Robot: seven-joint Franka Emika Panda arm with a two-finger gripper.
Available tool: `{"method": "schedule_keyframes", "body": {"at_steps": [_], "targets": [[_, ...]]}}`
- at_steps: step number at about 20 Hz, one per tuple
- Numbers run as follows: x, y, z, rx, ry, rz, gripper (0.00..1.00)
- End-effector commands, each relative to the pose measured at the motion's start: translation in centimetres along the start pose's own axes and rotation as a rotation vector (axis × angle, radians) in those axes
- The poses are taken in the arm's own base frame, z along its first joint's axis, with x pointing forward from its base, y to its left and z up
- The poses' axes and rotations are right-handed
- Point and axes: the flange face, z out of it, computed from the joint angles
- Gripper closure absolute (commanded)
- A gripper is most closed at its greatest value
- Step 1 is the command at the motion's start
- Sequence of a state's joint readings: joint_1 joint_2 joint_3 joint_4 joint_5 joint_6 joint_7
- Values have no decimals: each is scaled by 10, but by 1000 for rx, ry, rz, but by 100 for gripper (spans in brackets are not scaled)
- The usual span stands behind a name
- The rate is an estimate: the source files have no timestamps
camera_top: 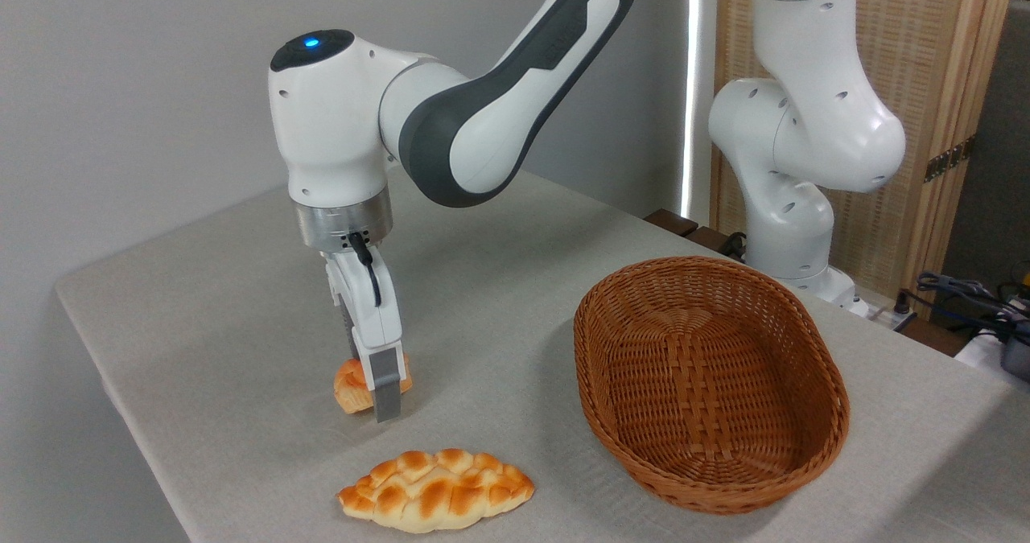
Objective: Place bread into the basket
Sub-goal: 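Close the gripper fingers around the round bun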
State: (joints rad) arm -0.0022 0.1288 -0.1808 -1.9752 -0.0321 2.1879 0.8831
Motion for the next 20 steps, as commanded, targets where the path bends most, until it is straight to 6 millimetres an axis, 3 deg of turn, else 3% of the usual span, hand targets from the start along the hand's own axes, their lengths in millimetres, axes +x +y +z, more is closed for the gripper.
{"method": "schedule_keyframes", "body": {"at_steps": [1, 3, 6, 7, 12, 15, 20], "targets": [[-4, -1, 1, 17, -3, 17, 55], [-4, -1, 1, 17, -3, 17, 60], [-4, -1, 0, 18, -2, 17, 81], [-4, -1, 0, 18, -2, 17, 84], [-6, 0, -6, 11, 2, -1, 83], [-10, -1, -22, 3, 32, -36, 83], [-37, -7, -55, -10, 33, -85, 82]]}}
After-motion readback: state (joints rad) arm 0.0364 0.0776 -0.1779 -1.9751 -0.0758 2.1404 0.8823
